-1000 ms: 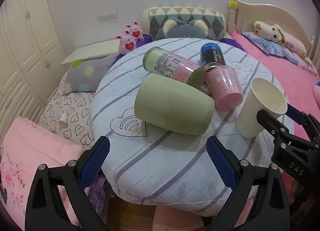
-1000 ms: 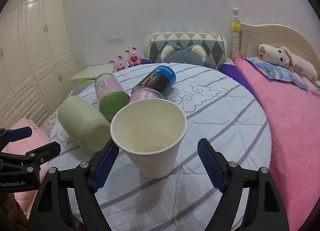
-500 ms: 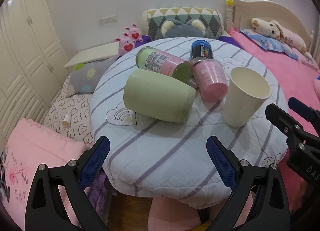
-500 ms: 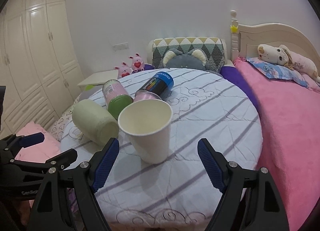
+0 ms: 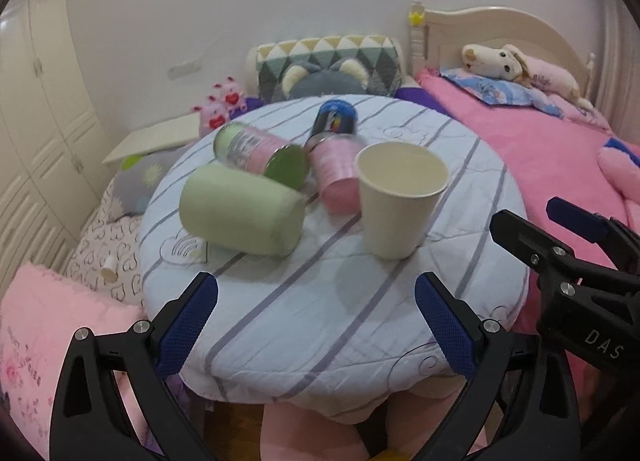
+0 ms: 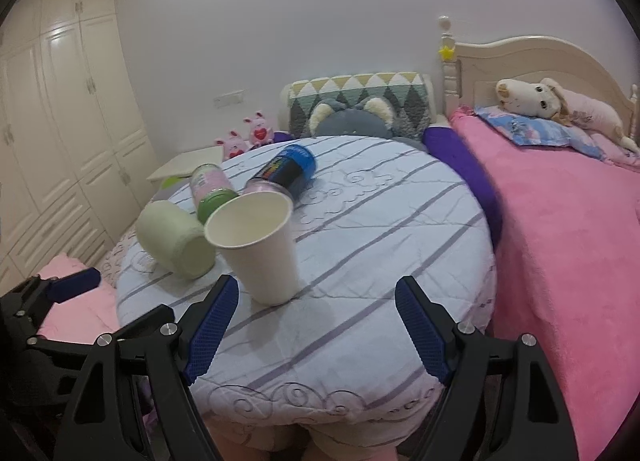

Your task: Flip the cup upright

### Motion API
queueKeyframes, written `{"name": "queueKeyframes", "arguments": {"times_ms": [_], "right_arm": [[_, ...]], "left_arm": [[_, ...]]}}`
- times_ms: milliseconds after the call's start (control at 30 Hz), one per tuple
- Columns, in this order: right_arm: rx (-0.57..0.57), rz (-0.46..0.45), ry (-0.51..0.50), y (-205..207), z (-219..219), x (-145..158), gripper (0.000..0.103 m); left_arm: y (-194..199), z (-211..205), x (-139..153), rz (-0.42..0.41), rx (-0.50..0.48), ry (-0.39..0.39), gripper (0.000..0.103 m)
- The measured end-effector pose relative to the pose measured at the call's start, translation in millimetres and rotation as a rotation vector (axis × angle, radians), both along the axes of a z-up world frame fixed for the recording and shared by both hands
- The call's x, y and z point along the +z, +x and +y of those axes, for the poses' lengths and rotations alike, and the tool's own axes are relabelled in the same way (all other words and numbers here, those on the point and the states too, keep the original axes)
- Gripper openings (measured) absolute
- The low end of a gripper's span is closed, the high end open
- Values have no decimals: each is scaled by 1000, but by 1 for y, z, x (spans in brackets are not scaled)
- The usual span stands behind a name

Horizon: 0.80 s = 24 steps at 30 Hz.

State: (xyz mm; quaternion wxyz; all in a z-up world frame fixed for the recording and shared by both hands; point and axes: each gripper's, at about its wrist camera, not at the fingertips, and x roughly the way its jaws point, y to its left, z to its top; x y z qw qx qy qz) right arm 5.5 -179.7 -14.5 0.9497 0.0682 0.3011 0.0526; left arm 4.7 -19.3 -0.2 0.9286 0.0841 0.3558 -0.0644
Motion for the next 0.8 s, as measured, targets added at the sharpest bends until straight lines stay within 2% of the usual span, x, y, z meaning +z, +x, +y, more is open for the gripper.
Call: {"name": "queueKeyframes", "arguments": {"times_ms": [367,467,800], "right_arm": [[-44,-142,2,-17,-14,12,82],[-44,-183,6,-20,-16,15,82],[-59,-215,19,-21,-20,11,82]], "left_arm": [[-13,-12,15,-175,-12,-19,100],[-19,-12,18,-251,-1,-19,100],[-20,-7,12,-315,-17,-65,101]]}}
